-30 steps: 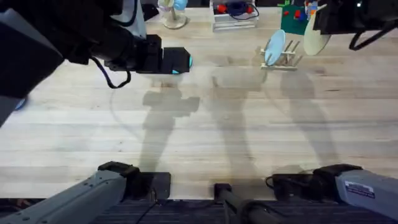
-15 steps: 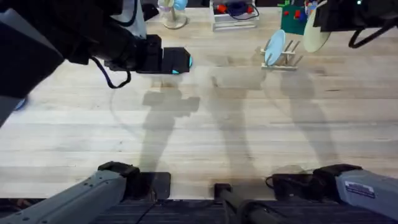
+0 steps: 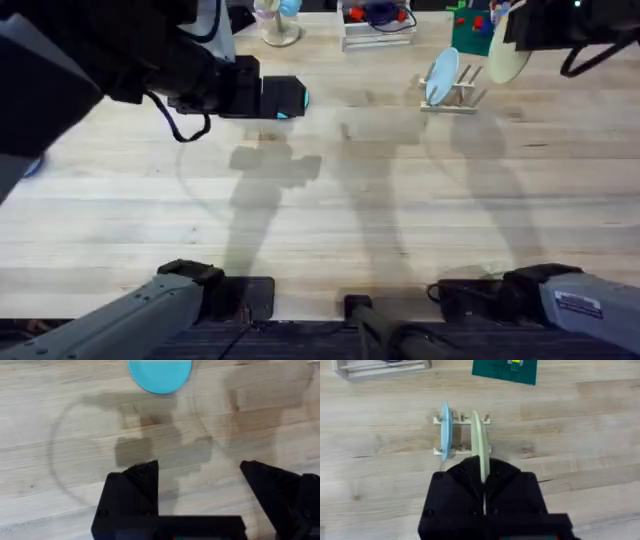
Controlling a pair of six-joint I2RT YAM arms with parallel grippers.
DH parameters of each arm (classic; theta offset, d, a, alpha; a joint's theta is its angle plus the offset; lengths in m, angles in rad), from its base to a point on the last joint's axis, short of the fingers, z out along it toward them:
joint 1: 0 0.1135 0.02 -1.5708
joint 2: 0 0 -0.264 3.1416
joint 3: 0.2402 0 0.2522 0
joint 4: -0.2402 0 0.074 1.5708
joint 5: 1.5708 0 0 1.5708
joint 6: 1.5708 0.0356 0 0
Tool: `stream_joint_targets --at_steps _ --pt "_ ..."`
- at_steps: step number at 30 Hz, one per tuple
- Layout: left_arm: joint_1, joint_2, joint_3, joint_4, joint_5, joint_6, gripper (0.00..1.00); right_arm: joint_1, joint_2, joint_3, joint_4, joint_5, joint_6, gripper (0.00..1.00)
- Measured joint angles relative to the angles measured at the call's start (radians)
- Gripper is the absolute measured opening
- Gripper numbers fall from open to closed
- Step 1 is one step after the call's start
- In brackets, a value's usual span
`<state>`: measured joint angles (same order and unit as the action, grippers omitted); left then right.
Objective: Pick up the plates from the table one by one and place each into a slot on the dish rack.
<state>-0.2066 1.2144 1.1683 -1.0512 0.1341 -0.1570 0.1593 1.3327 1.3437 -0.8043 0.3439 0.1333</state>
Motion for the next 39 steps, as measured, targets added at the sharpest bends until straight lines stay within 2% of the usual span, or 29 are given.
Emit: stream_joint_targets --at_steps 13,39 --pt "0.000 0.000 0.000 0.000 0.000 0.000 0.993 0.000 0.004 0.000 0.001 -0.001 0.000 0.027" --pt "0.000 0.000 0.000 0.000 0.000 0.000 0.993 -0.001 0.094 0.000 0.048 -0.043 0.000 0.027"
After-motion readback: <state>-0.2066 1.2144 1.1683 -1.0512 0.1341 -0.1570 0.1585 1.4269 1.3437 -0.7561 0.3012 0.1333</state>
